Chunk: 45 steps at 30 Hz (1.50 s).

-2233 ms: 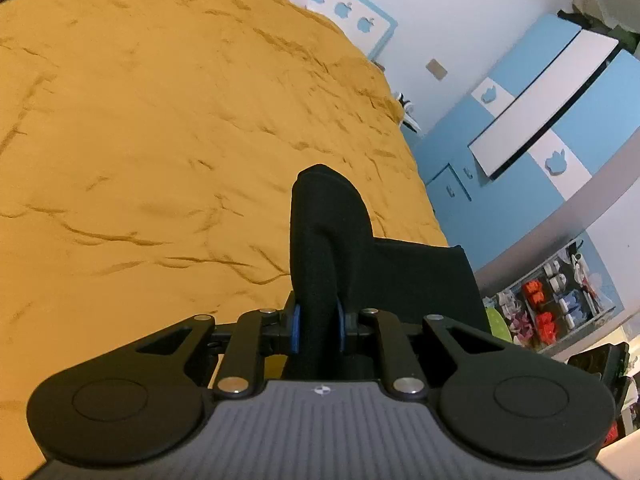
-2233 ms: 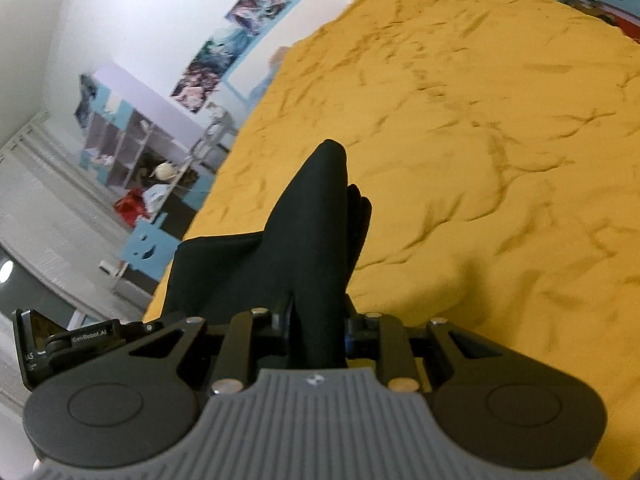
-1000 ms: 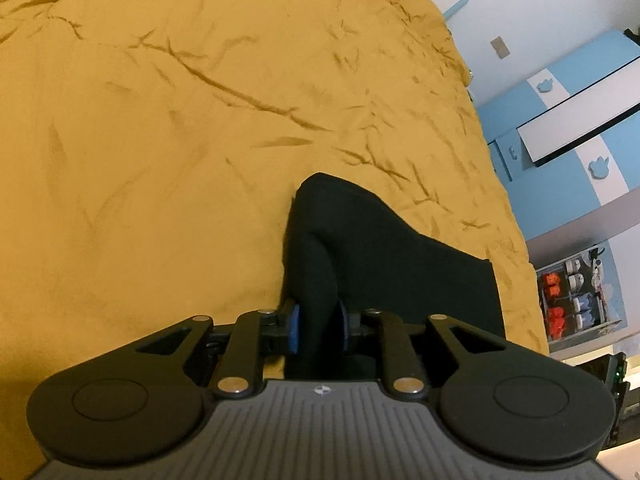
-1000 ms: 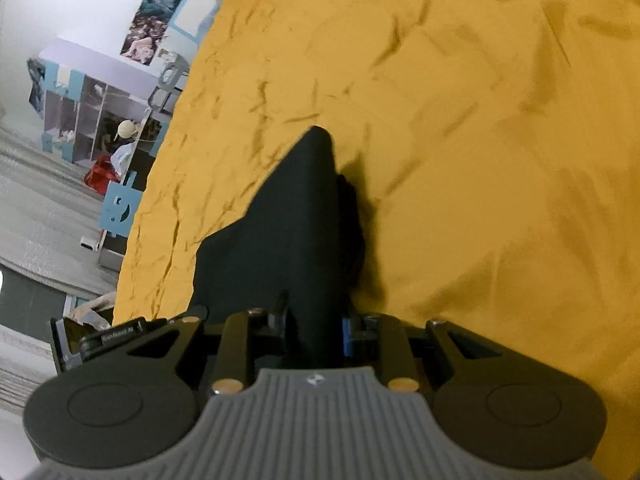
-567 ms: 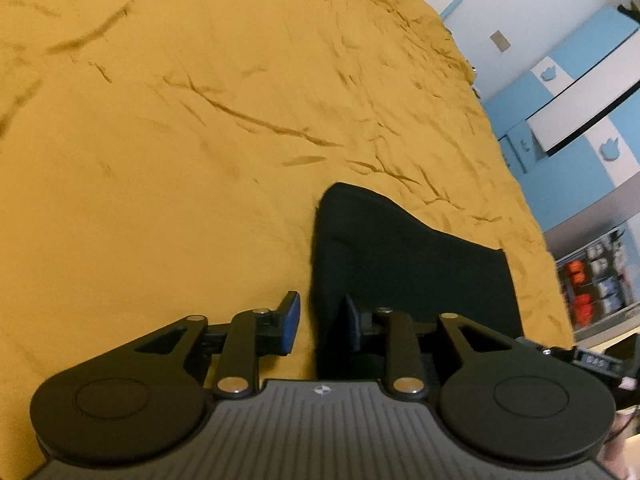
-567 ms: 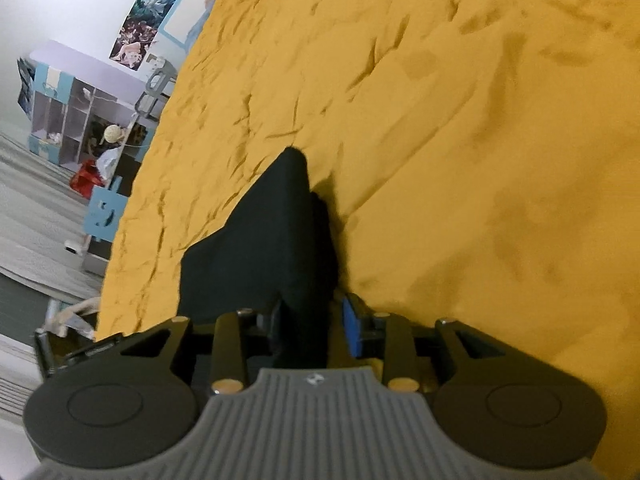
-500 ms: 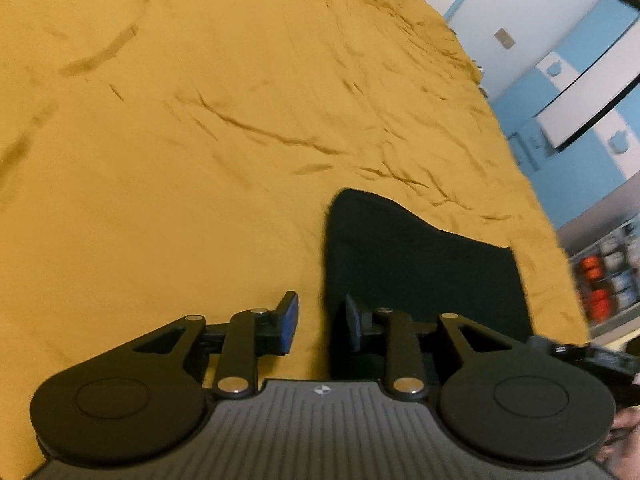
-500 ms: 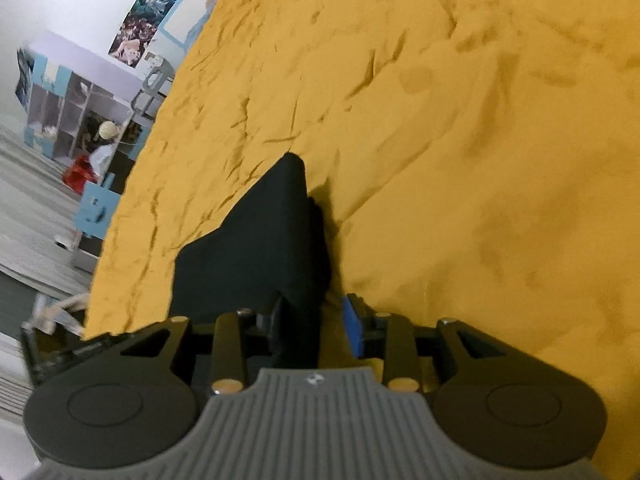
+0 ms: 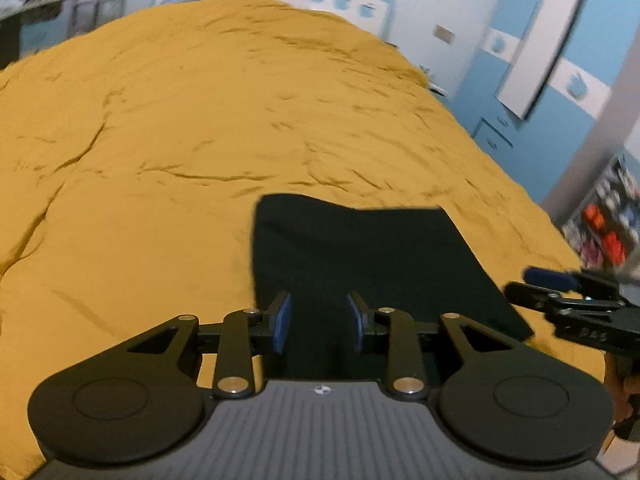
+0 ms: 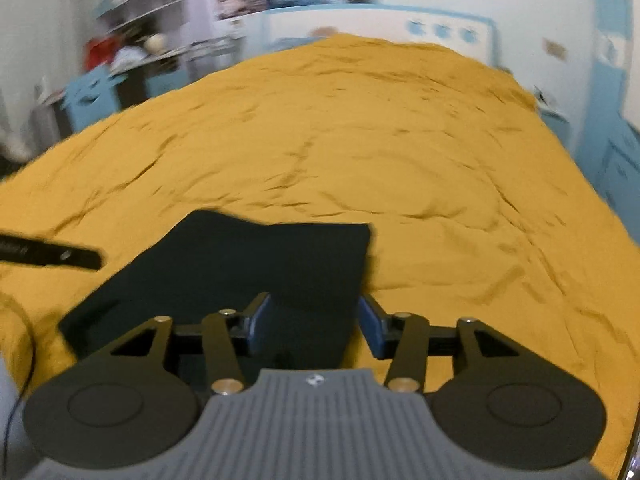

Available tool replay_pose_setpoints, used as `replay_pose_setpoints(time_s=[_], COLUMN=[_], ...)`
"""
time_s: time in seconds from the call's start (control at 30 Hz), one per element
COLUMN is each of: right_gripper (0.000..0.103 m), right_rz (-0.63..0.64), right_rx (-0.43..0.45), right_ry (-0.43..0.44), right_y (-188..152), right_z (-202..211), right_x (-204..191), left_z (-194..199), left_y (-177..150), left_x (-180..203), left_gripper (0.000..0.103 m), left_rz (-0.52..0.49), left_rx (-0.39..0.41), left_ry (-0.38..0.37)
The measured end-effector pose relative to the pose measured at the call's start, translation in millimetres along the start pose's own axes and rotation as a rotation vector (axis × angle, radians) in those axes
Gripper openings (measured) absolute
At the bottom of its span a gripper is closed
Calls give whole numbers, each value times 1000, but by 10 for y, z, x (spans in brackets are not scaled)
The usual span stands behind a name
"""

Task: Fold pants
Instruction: 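Lay the folded pants flat on the bed and open both grippers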

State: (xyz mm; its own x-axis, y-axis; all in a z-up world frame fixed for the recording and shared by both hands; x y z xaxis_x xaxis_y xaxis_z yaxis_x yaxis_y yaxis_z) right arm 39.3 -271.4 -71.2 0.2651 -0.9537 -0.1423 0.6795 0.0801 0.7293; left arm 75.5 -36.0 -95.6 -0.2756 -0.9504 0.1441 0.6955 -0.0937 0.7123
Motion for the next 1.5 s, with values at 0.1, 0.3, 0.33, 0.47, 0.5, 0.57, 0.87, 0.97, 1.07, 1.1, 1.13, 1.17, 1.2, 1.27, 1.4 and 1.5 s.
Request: replay_pose_setpoints(time_s=[0.1,0.3,0.33,0.47,0.5,0.57,0.87,0.97,1.07,1.1,1.13,1.17,1.2,1.27,1.4,1.5], right_gripper=[48,61,63,65,65,65,65,66,72,73,79,81,81,82,82,82], right_rz=[54,81,57,-85,-100,-84,2,13,12,11,8,4,0,-16,-66,-103], right_rx=[-43,-101,-117,-163,-162,-163,-151,-101,-19,10,44,72,98,144,217,261], right_ry=[-10,-31,-27,20,29,27,-21,-41,-42,-39,-31,-24,-17,-5,9,-8], right_y=[-155,-446,-500,-612,-617,-619,-523,-379,-148,-72,40,103,175,306,463,497], right_z=[-84,-257,-292,-405,-391,-340,-6,173,376,448,524,599,663,785,990,1106], right_x=[-120,-114,-81,56,75,61,44,43,14,-2,-38,-57,-84,-140,-257,-340], left_z=[-72,-185,-201,-213,-188,-140,198,371,578,645,722,775,831,939,1050,1035], left_y=[-113,-404,-443,-519,-522,-518,-548,-425,-193,-116,-26,40,111,232,425,476], left_x=[108,112,106,116,132,154,155,173,231,250,276,298,325,382,524,624], left_gripper=[38,38,38,38,39,41,51,57,68,75,78,81,83,88,90,90], left_rz=[-44,-44,-48,-64,-71,-88,-102,-115,-137,-144,-152,-158,-165,-179,-191,-186], left_rx=[-32,-103,-108,-122,-124,-128,-117,-59,42,74,109,133,156,202,276,286], left_ry=[13,9,8,12,10,-4,-42,-7,47,68,92,114,136,180,274,321])
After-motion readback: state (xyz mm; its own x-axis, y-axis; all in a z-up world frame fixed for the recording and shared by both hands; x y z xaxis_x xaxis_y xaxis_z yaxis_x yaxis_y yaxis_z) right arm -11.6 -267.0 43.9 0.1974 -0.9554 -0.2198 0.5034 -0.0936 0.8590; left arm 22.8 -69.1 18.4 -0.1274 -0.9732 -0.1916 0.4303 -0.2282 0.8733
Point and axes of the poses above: each gripper's, at about its wrist camera, not at the fingertips, and z roughly against the way its jaws point, x to its right, y to its top, the point moved 6 cm from there along -z, roughly the way its jaws point, and after that the axes turned 9 degrees about -z, right-handed, at the moved point
